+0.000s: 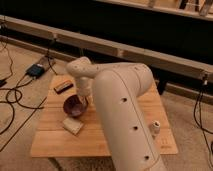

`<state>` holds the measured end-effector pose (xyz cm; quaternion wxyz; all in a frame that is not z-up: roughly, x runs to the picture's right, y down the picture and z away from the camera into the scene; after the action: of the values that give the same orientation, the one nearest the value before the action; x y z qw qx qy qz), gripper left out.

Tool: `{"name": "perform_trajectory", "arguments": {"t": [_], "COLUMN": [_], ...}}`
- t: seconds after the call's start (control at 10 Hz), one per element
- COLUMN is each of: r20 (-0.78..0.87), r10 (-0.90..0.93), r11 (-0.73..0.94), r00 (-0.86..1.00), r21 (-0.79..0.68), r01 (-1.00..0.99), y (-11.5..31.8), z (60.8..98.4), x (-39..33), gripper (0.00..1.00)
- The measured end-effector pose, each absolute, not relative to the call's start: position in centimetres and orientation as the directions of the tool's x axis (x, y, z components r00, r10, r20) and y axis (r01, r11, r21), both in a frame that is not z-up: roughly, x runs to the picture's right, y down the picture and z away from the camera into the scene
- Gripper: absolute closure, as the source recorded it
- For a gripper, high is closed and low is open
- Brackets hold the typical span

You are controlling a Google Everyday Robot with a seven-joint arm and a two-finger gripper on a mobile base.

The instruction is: Drag the ceramic bowl in a circle

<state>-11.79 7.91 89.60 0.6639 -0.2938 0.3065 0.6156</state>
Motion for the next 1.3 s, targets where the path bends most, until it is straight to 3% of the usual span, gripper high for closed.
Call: {"name": "perform_trajectory", "arguments": {"t": [0.6,1.0,1.3], "r20": [-0.728,-0.716,-0.731], "r10": [0.678,0.663,0.644], "r11": [-0.003,-0.022,-0.008], "r00": [-0.106,-0.219,-0.227], "r21": [0.142,0.274,0.29], "r01": [-0.99,-0.961,-0.957], "y": [2.8,3.2,4.9], "z": [93.8,93.6,91.9], "x": [-7.7,0.0,2.4], "gripper": [1.0,1.0,1.0]}}
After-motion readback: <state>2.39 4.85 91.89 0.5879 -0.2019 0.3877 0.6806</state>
